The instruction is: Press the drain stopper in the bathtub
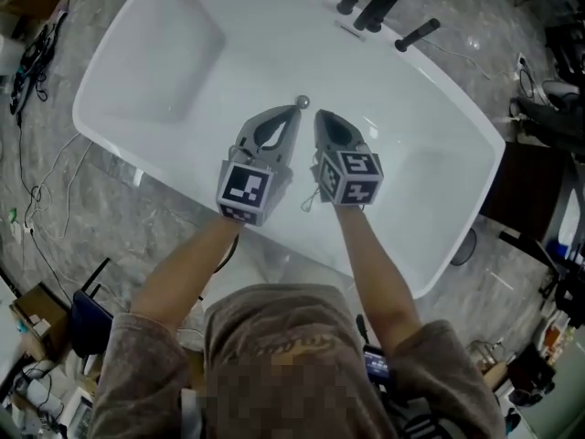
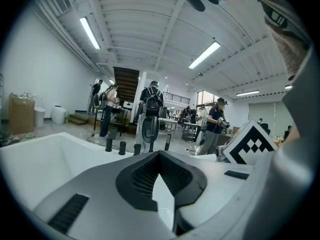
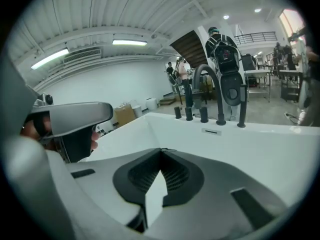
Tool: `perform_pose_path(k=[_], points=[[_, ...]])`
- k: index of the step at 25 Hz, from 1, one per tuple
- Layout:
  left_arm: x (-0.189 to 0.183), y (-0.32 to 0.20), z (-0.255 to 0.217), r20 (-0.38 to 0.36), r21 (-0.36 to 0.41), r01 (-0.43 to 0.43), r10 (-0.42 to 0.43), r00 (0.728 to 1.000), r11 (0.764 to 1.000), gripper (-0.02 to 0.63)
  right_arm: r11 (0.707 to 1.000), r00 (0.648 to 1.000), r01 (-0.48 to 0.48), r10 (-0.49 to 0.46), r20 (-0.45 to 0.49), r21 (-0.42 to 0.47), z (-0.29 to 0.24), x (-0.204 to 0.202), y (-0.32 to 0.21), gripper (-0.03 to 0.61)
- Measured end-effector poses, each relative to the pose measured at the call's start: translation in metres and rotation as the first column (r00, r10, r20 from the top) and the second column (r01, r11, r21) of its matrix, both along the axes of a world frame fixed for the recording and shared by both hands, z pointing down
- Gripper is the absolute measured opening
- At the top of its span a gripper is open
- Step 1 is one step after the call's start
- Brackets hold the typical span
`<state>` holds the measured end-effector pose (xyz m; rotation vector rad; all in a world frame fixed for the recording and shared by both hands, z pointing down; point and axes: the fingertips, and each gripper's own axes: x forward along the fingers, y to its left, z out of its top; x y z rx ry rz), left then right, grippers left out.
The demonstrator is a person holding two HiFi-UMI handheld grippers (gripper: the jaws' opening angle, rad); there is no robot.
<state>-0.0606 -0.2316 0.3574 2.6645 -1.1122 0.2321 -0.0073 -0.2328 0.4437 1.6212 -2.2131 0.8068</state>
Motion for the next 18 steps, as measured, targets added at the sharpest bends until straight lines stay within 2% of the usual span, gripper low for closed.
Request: perform_pose_path(k=[12,18], points=[[0.002,0.047,-0.074,0.004,-0.014,0.015,-0.015,1.0,1.0,0.002,0.993,0.996,0.087,-0.087,0.0,0.078,-0.101,-0.002,0.048,0.005],[0.005,0.08,-0.112,-0.013,-0.047,-0.009,0.008,1.0,0.999,0.002,0.978,0.991,0.13,-0.133,0.013,0.162,-0.16,0.0,0.081,0.005]])
